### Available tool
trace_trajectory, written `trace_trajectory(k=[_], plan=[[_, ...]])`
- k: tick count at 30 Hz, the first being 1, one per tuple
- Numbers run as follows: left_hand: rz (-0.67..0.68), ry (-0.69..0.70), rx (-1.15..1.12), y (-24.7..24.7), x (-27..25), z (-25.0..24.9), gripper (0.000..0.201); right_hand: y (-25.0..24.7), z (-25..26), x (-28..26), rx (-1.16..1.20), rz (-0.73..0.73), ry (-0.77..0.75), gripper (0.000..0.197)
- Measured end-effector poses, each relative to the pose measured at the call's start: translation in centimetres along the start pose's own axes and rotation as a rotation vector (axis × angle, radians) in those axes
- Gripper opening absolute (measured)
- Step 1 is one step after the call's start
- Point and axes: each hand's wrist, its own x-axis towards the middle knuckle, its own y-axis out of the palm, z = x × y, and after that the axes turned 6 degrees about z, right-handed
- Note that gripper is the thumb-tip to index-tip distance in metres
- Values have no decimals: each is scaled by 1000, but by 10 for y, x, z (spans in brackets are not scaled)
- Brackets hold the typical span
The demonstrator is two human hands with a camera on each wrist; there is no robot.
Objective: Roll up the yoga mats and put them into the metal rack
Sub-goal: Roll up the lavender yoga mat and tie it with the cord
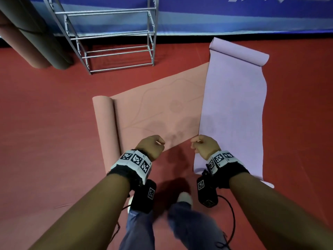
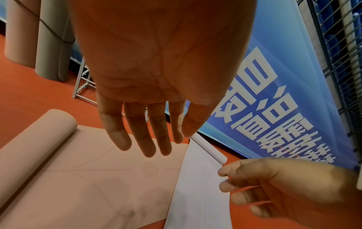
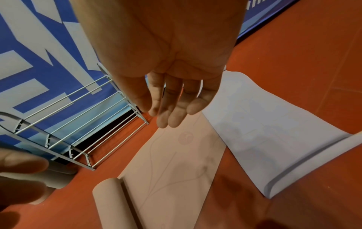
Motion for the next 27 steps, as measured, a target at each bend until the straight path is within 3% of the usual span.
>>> trace_trajectory(k=[5,12,16,20,27], plan=[[-42,-33,45,41,12,-22,21,-36,-34,11,83,11,-37,16],[-141,-43,47,160,84,-97,24,-138,-129,75,84,34,-26,22],[-134,-71,54,230,129,-113,25,-173,-196,113,38,74,16,26],[-109,-101,72,290,179,-97,28,-180,-264,153,87,60,69,22],[25,-169,158,380,298,-14,27,-145,-381,252,55,79,121,26]])
